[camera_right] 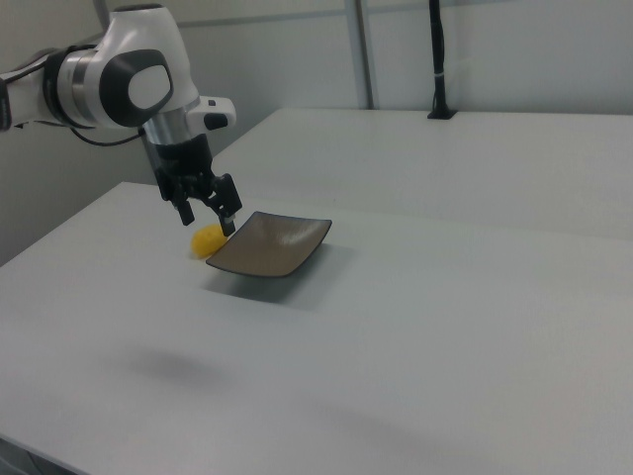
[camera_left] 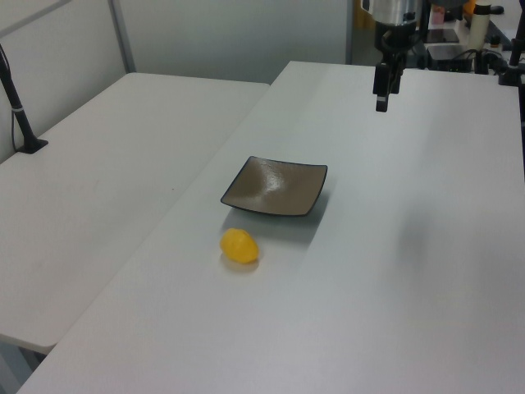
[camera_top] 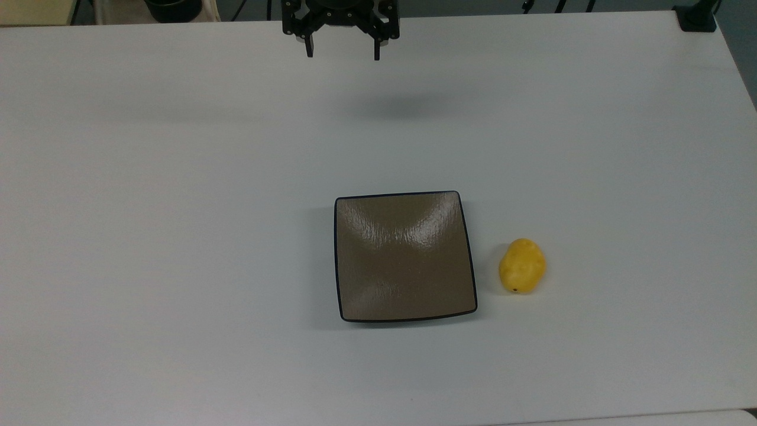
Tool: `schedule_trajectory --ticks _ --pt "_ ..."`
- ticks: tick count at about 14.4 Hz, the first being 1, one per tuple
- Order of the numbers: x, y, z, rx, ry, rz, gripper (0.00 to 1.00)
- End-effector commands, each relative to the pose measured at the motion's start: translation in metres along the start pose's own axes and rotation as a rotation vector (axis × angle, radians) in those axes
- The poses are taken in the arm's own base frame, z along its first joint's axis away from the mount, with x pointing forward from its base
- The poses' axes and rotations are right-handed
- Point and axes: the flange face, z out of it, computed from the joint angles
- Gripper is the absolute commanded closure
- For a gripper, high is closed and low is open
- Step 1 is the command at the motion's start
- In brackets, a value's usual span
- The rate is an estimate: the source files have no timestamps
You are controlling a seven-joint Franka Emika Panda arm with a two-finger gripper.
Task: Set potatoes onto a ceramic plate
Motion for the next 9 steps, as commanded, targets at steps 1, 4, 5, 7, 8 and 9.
schedule_trajectory --ticks 1,4,5,7,8,9 --pt "-0.0028 -0.0033 0.0001 0.007 -0.001 -0.021 0.0" --pt "-0.0036 -0.0058 -0.0006 0.007 -0.001 -0.019 0.0" --pt "-0.0035 -0.006 -0.0008 0.009 0.0 -0.016 0.0" --pt "-0.0033 -0.006 -0.0009 0.009 0.002 -0.016 0.0" --pt "-0.0033 -0.006 -0.0009 0.009 0.002 -0.016 0.0" --pt "-0.0027 -0.0072 0.0007 0.012 0.0 -0.015 0.0"
